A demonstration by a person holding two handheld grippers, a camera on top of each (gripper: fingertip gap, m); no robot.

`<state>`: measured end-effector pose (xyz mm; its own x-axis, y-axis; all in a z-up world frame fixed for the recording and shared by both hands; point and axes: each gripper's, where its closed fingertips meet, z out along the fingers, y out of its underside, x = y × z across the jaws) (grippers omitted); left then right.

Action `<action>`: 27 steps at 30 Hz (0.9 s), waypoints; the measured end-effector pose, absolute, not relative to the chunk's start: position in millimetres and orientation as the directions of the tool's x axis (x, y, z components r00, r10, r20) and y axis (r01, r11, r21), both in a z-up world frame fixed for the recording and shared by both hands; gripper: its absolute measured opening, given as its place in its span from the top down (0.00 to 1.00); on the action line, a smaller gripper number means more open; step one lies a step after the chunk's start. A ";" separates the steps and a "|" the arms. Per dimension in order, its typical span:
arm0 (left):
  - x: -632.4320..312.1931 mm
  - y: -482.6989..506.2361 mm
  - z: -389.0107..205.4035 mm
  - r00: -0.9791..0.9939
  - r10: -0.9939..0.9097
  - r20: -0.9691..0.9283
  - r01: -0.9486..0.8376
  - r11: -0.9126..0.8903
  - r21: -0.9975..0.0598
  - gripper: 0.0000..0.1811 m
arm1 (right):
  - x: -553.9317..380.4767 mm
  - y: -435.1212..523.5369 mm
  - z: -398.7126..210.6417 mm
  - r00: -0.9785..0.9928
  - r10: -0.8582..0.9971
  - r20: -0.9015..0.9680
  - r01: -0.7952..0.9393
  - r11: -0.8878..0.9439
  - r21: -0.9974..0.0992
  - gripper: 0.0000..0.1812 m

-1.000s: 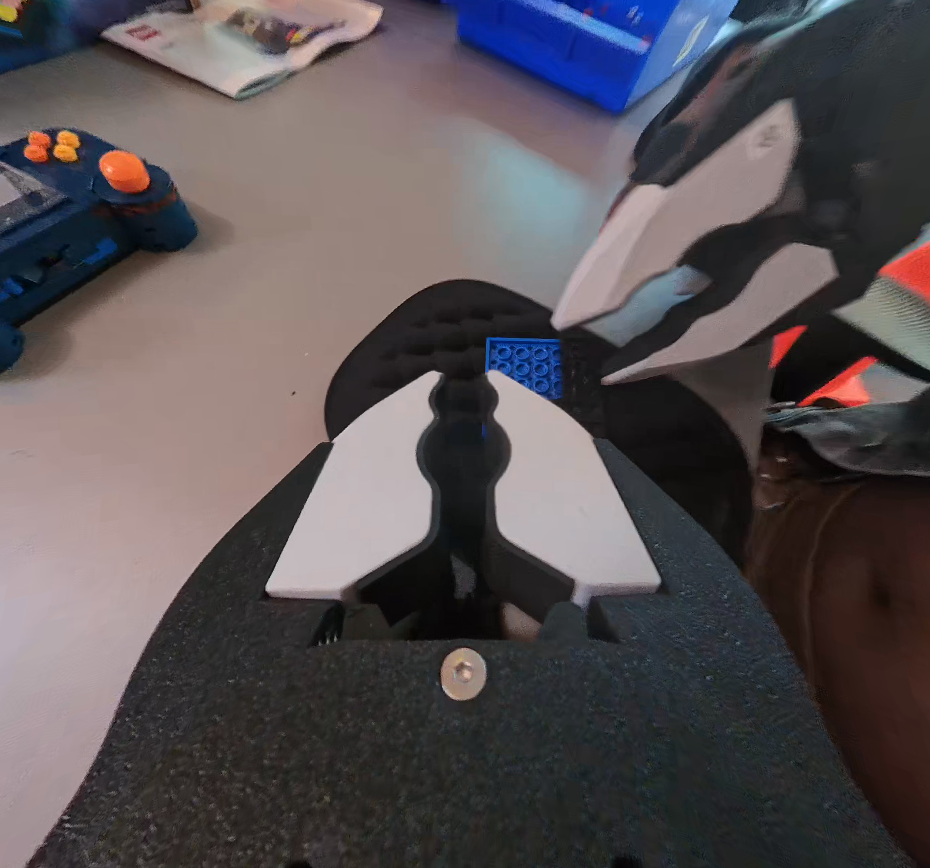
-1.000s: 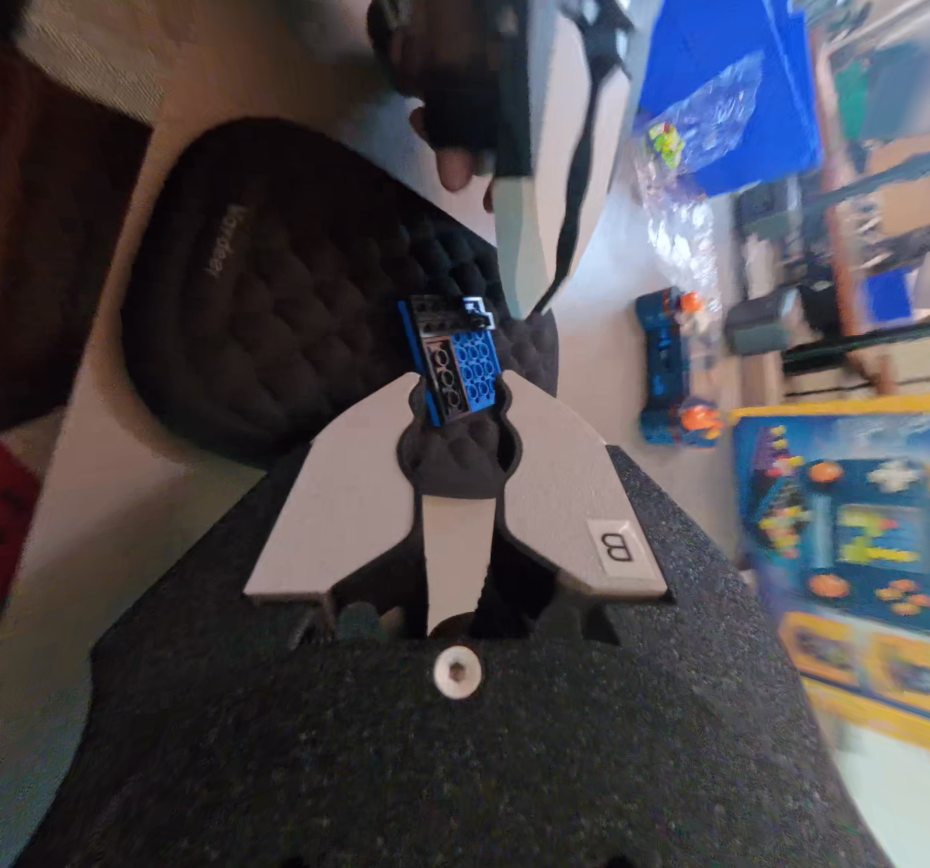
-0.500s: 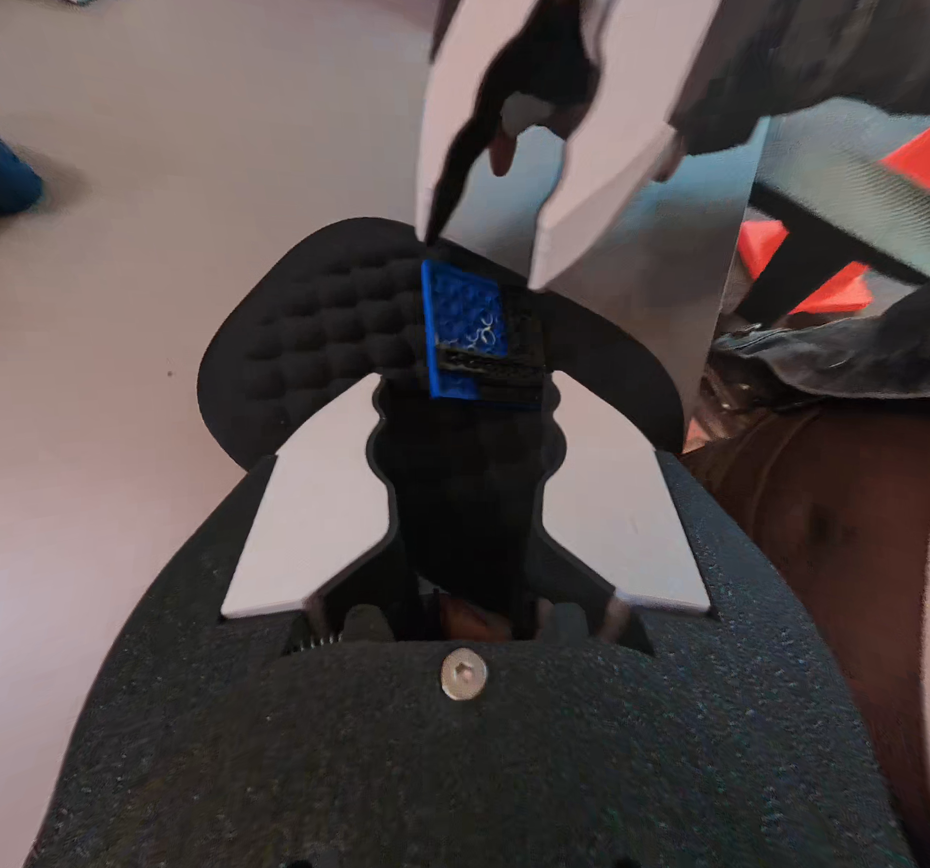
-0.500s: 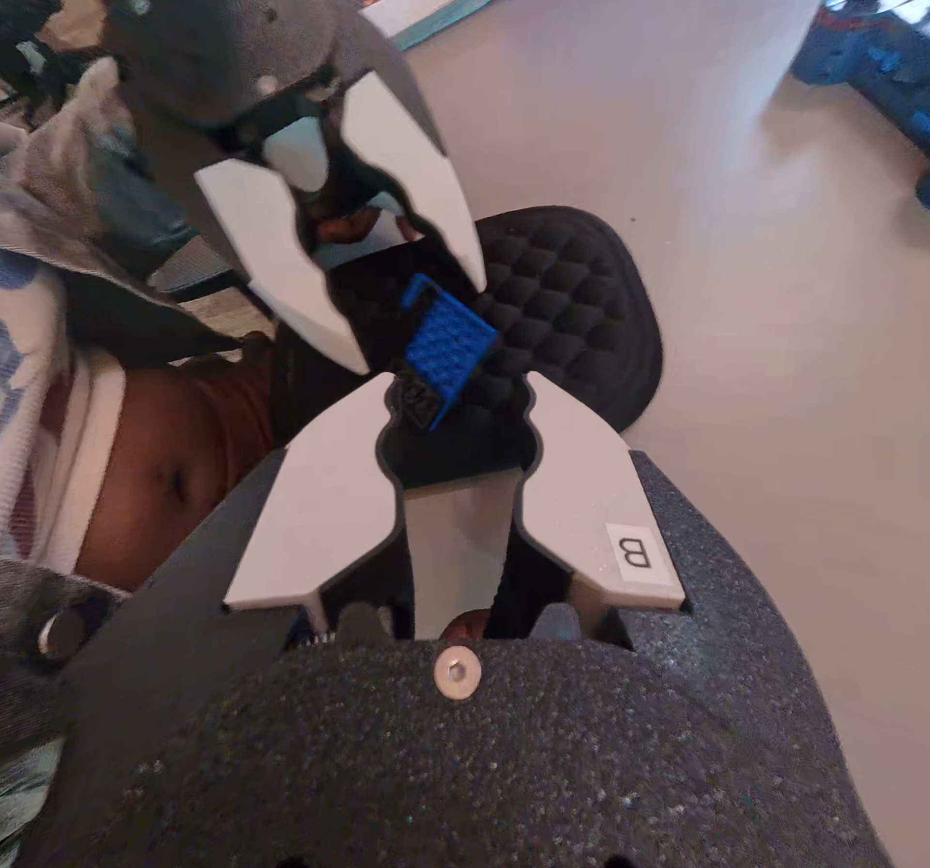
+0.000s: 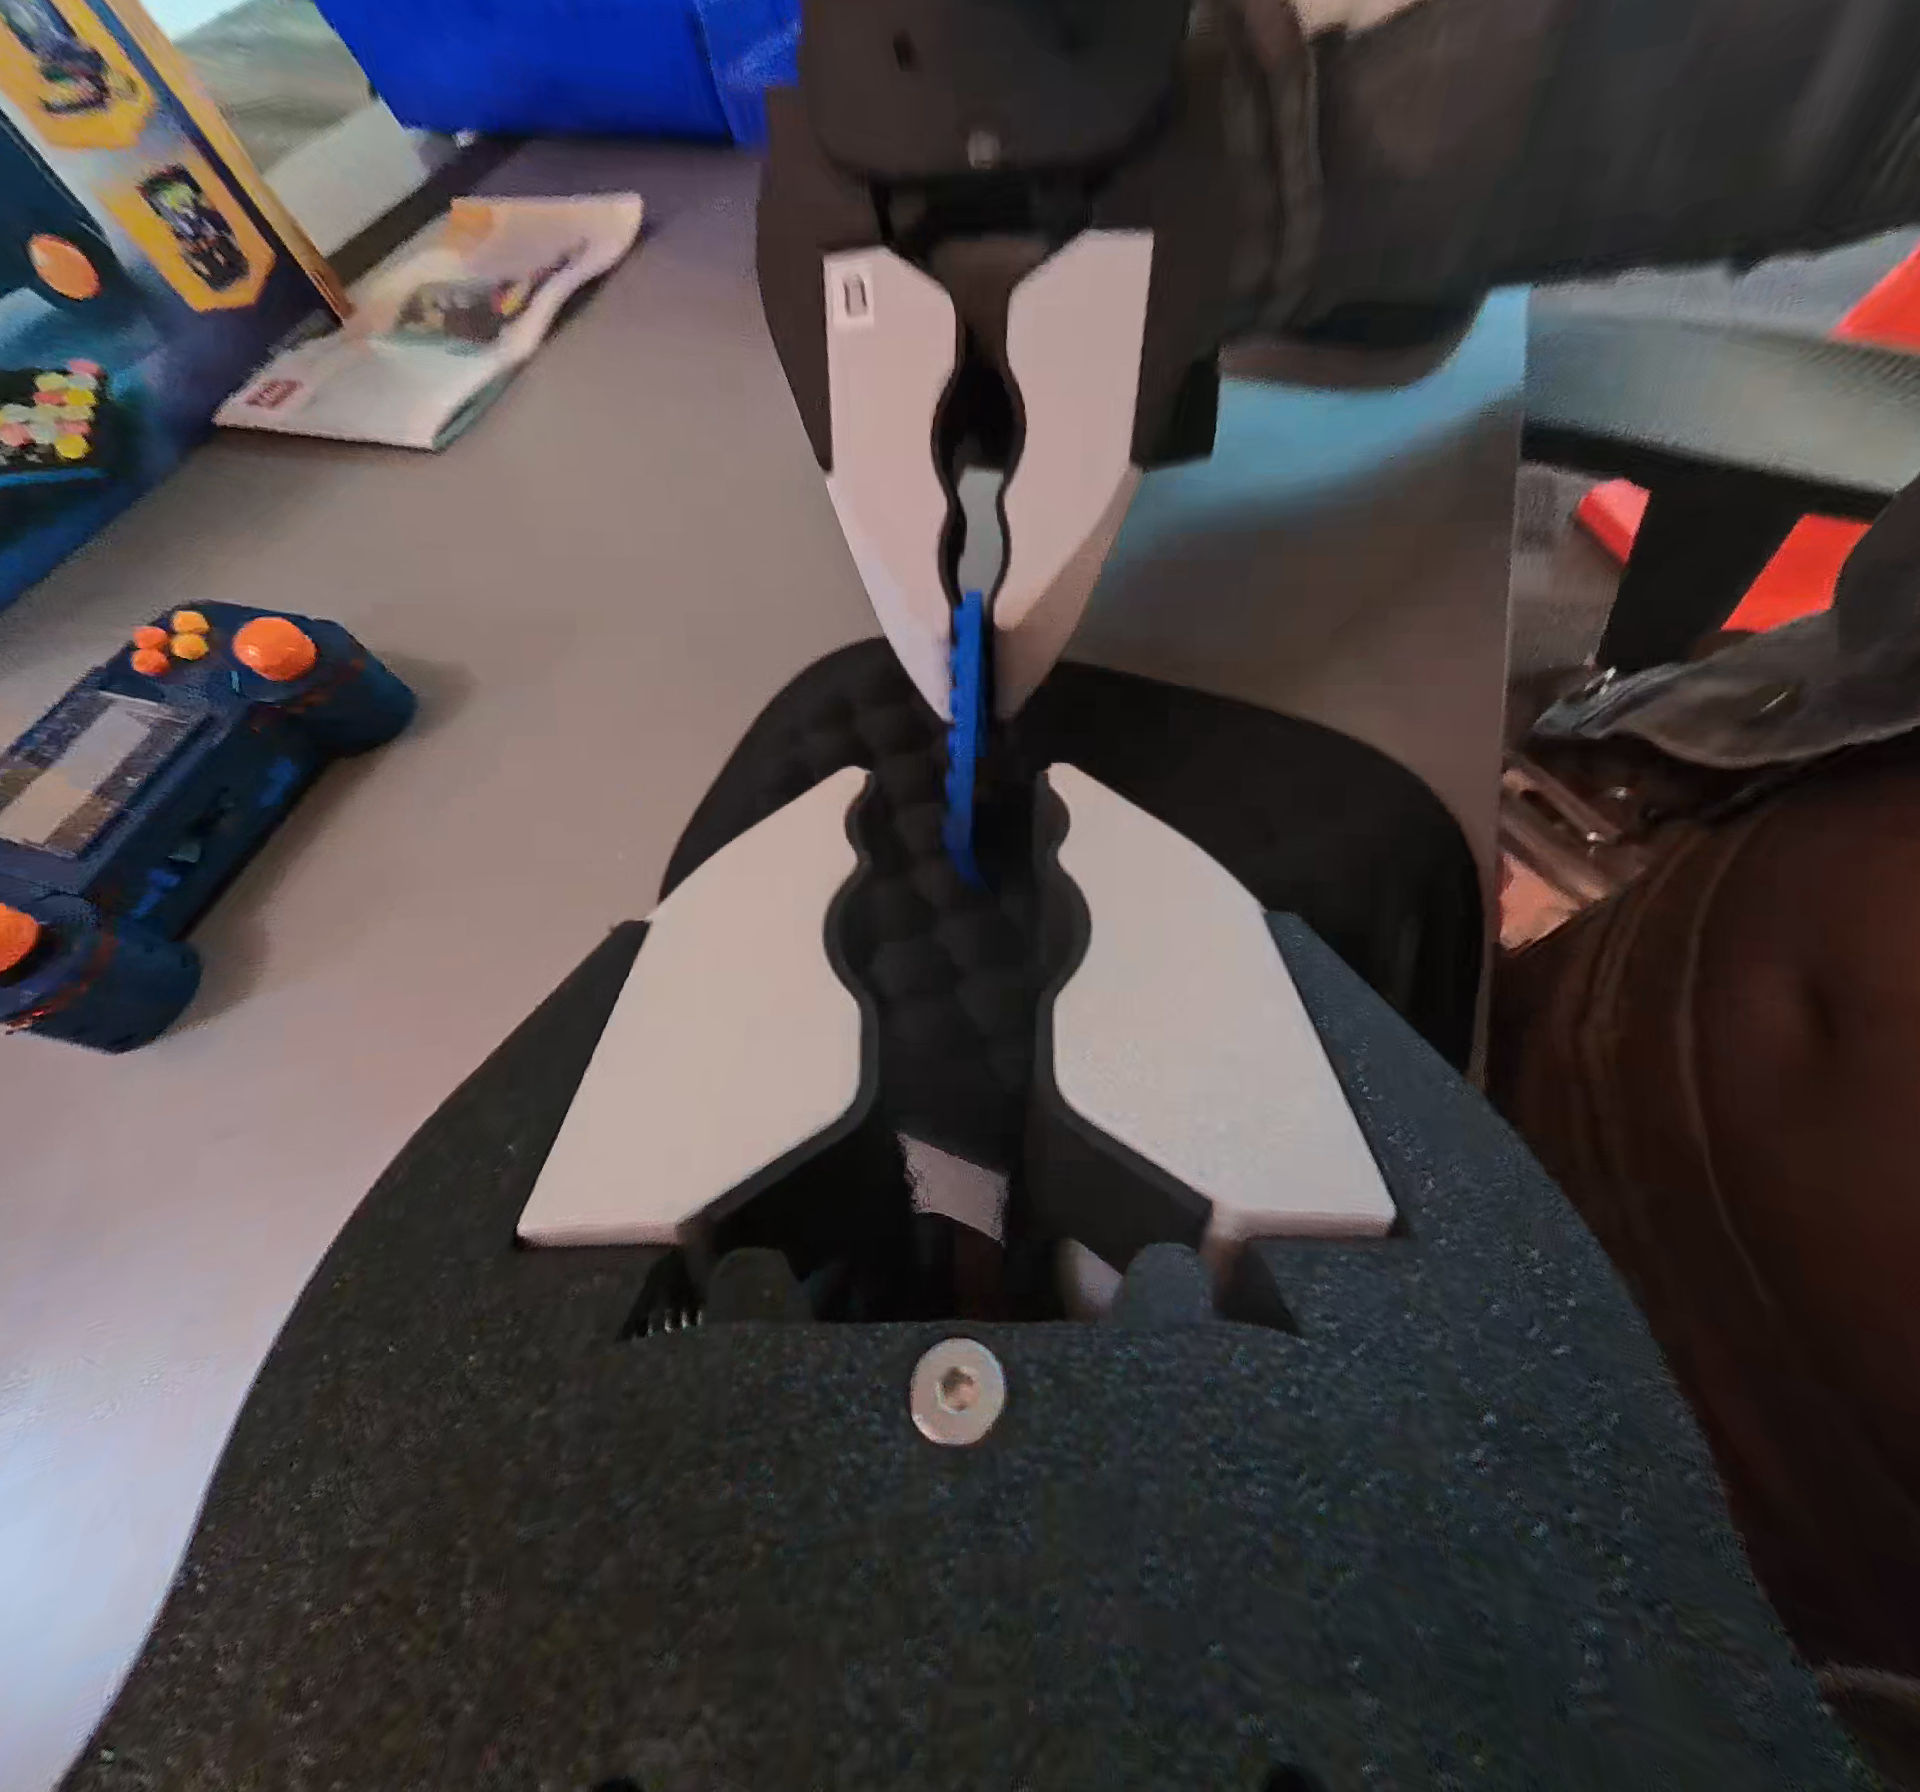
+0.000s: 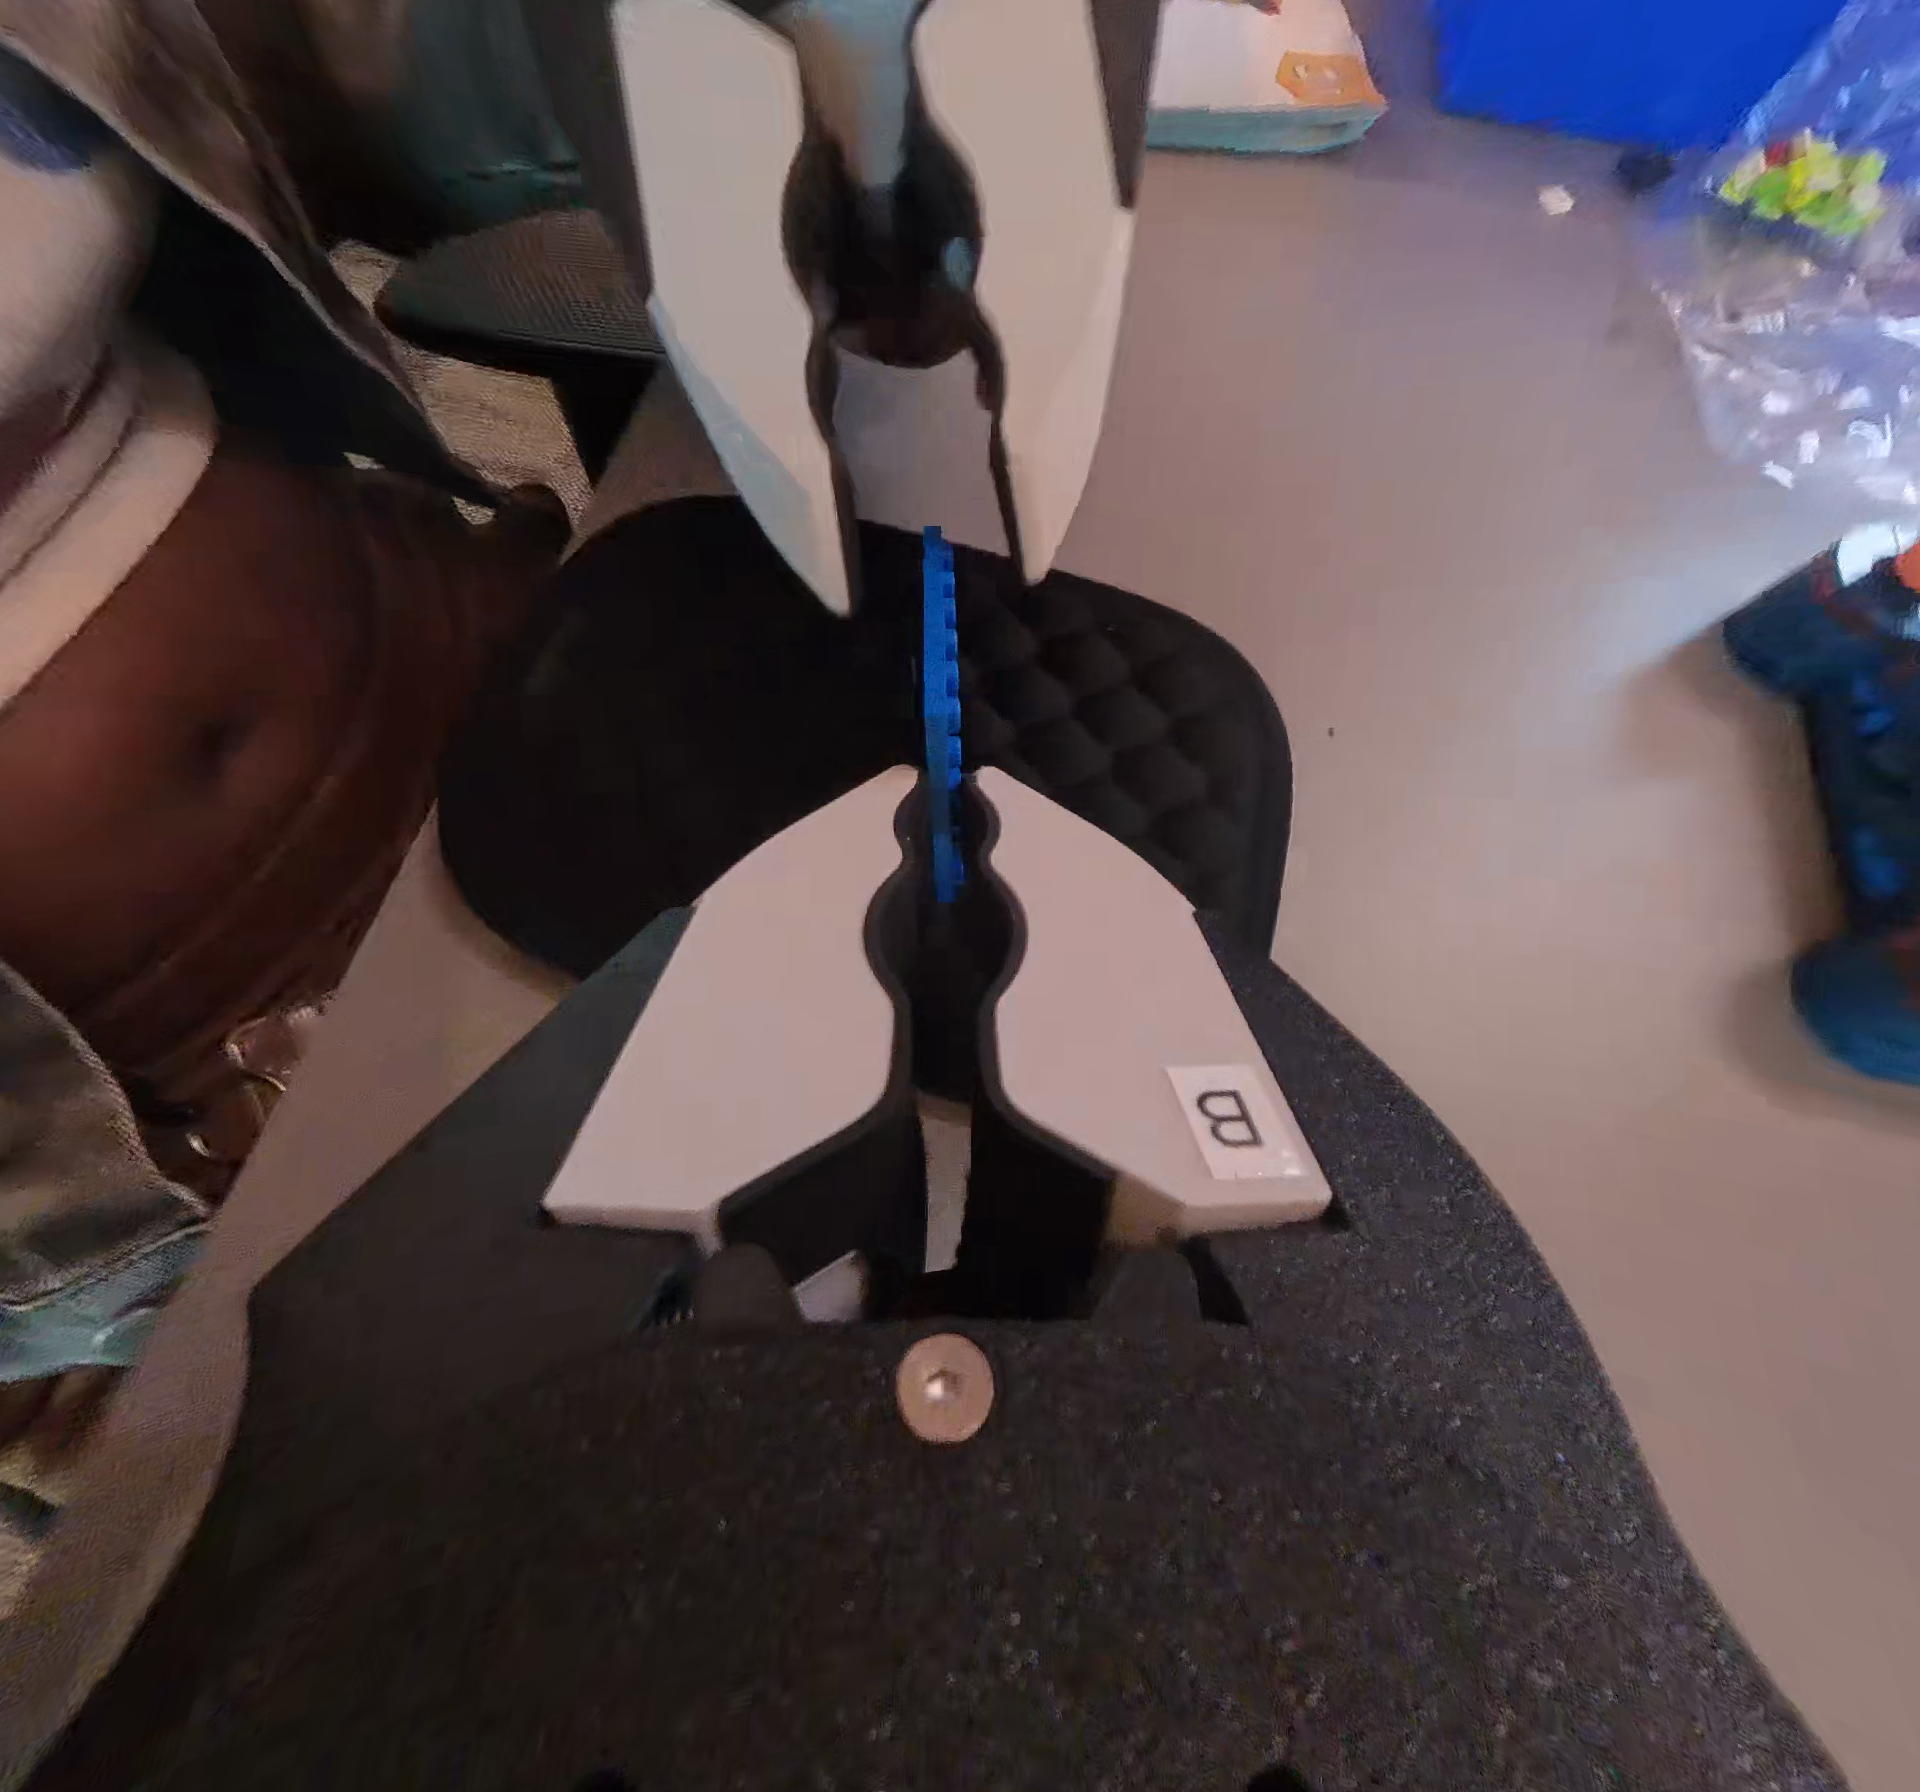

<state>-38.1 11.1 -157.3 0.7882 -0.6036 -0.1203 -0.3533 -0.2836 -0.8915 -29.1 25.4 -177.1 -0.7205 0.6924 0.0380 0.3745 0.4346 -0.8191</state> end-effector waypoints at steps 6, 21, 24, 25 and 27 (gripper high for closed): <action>-45.3 19.4 -158.5 0.824 -0.560 -0.082 -0.338 -0.371 -0.865 0.96 | -46.9 28.5 -178.8 -0.759 0.648 0.061 0.322 0.455 -0.831 0.96; -33.2 36.2 -164.0 0.895 -0.446 -0.008 -0.257 -0.500 -0.827 0.96 | -24.8 31.8 -178.0 -0.153 0.596 0.789 0.334 0.782 -0.526 1.00; -32.4 34.5 -164.2 0.900 -0.436 -0.002 -0.239 -0.490 -0.838 0.96 | -32.1 32.4 -183.1 -0.131 0.741 0.659 0.399 0.648 -0.649 1.00; -32.1 34.8 -164.0 0.902 -0.433 -0.002 -0.234 -0.485 -0.843 0.96 | -34.3 32.7 -185.3 -0.109 0.805 0.583 0.420 0.569 -0.707 1.00; -31.9 35.4 -164.0 0.905 -0.425 0.005 -0.218 -0.474 -0.853 0.96 | -37.6 35.7 -182.9 -0.037 0.903 0.428 0.411 0.404 -0.817 1.00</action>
<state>-31.9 35.4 -164.0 0.9049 -0.4255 0.0055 -0.2175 -0.4736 -0.8534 -37.6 35.7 -182.9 -0.0370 0.9030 0.4281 0.4106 0.4043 -0.8173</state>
